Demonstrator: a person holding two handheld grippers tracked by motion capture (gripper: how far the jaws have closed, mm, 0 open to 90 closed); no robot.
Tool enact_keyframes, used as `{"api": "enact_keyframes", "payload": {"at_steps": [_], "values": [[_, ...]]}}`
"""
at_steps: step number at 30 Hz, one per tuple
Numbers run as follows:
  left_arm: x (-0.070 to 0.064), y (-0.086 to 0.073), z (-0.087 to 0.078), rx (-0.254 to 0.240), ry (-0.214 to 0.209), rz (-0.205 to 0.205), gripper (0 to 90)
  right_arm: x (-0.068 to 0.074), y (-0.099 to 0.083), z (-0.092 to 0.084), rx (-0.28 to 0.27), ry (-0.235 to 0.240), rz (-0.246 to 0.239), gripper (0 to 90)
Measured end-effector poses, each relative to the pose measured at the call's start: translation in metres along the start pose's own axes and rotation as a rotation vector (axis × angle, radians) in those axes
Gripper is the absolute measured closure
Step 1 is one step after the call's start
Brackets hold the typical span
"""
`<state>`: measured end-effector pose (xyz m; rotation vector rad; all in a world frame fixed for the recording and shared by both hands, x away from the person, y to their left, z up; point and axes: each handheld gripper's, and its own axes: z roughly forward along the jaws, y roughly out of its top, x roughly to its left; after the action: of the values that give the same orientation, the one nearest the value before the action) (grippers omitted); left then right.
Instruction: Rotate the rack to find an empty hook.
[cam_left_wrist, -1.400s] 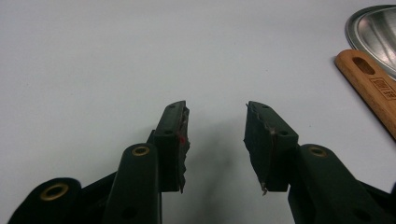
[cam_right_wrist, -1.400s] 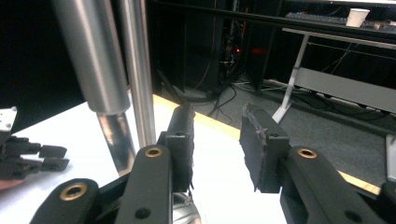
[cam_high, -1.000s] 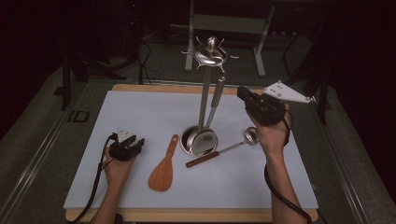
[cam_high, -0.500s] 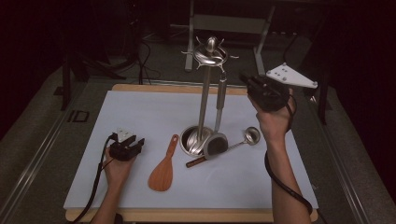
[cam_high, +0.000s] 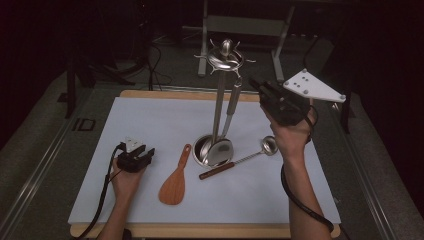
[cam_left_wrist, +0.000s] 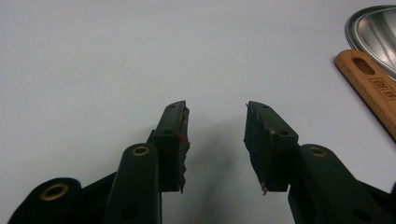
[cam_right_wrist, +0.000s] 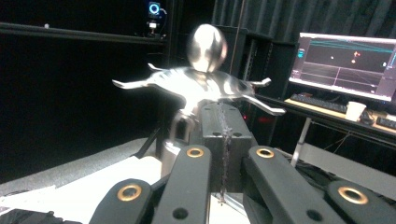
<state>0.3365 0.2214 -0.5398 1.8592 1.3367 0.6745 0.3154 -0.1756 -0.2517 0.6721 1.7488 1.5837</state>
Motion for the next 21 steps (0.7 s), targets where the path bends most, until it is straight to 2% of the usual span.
{"api": "enact_keyframes", "payload": {"at_steps": [5,8,21], "values": [[0.0,0.0,0.0,-0.001,-0.001,-0.001,59.6,0.0078,0.007,0.0013,0.014,-0.001,-0.034,90.0],[0.0,0.0,-0.0001,0.0,-0.001,-0.001,59.6,0.0098,0.0075,0.0039,0.034,-0.019,-0.045,90.0],[0.0001,0.0,0.0,0.001,-0.001,-0.002,59.6,0.0097,0.0031,0.0078,0.043,-0.004,-0.034,90.0]]}}
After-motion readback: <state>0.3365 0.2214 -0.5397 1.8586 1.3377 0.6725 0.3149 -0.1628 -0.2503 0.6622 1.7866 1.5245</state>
